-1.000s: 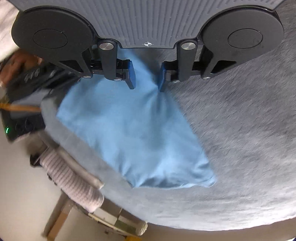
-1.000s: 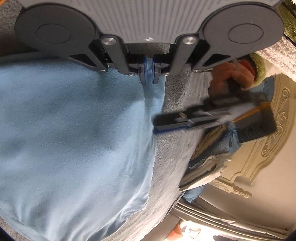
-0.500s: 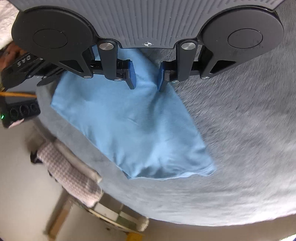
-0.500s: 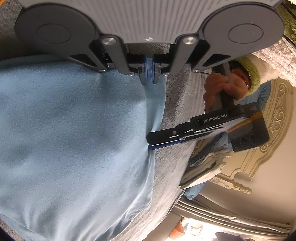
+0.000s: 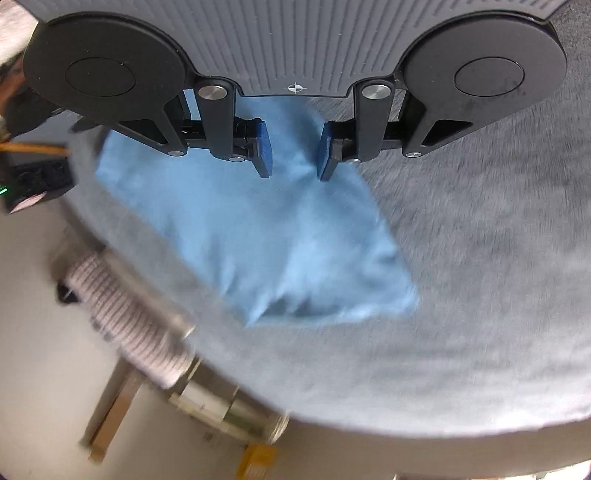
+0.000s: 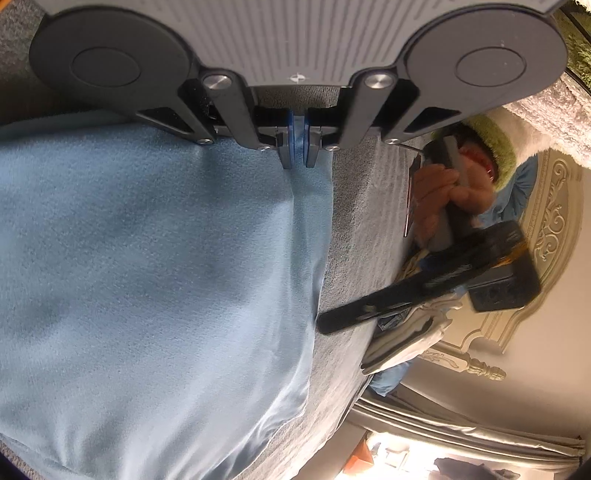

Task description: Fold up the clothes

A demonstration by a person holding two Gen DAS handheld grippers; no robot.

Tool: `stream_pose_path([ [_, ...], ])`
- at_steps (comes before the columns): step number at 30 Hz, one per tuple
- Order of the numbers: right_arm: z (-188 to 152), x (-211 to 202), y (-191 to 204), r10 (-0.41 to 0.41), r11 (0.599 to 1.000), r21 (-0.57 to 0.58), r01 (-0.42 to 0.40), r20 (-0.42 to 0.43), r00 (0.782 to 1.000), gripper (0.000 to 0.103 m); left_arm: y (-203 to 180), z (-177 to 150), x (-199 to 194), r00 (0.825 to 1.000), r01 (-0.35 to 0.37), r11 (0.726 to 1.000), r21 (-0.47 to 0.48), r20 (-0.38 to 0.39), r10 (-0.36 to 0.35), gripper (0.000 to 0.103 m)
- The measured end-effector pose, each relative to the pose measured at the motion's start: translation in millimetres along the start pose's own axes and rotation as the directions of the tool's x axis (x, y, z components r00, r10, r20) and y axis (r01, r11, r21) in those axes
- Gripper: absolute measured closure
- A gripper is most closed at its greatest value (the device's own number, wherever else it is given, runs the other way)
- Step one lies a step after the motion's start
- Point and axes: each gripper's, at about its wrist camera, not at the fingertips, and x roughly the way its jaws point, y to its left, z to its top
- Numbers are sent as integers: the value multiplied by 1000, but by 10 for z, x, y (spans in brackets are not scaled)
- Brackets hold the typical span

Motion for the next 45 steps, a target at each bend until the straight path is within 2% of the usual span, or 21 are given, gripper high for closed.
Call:
stream_pose_path([
  [4,-15,1,15,0,1000,2,0,2,1000,99,114,-72,-5,999,-35,999,-33,-31,34,76],
  [8,-14,5,-2,8,1000,11,-8,0,1000,99,141,-29,-190,998,-59,997,-40,6,59,78],
  [10,-13,9,-3,10,1000,12,-10,0,1000,99,153,61,-223,999,-32,998,-52,34,34,77],
  [13,-18,12,3,8,1000,15,-8,1,1000,99,194,257,-104,998,-1,997,-81,61,5,77],
  [15,-22,14,9,6,1000,16,-6,3,1000,99,216,355,28,997,-4,997,-75,75,10,77],
  [18,-29,17,19,2,1000,16,-2,5,1000,99,320,433,239,997,-36,996,-86,65,41,77],
  [21,-31,21,21,1,1000,17,-1,6,1000,99,531,455,339,995,-67,987,-147,57,76,76],
  [26,-32,34,11,4,1000,19,-4,1,1000,99,550,523,154,993,-15,982,-190,115,37,76],
  [29,-33,52,-12,10,1000,25,-10,-5,1000,99,465,554,167,992,31,986,-163,129,-10,76],
  [34,-36,72,-18,8,1000,27,-8,-7,1000,99,533,611,451,991,-46,983,-179,114,67,76],
  [36,-38,77,-13,5,1000,25,-5,-6,1000,99,640,624,499,991,-28,974,-227,124,57,76],
  [43,-68,83,19,7,1000,15,-7,-1,1000,97,485,628,187,986,-32,977,-210,156,66,73],
  [45,-87,-24,78,26,1000,-4,-26,28,999,97,399,580,119,988,-24,981,-192,148,53,73],
])
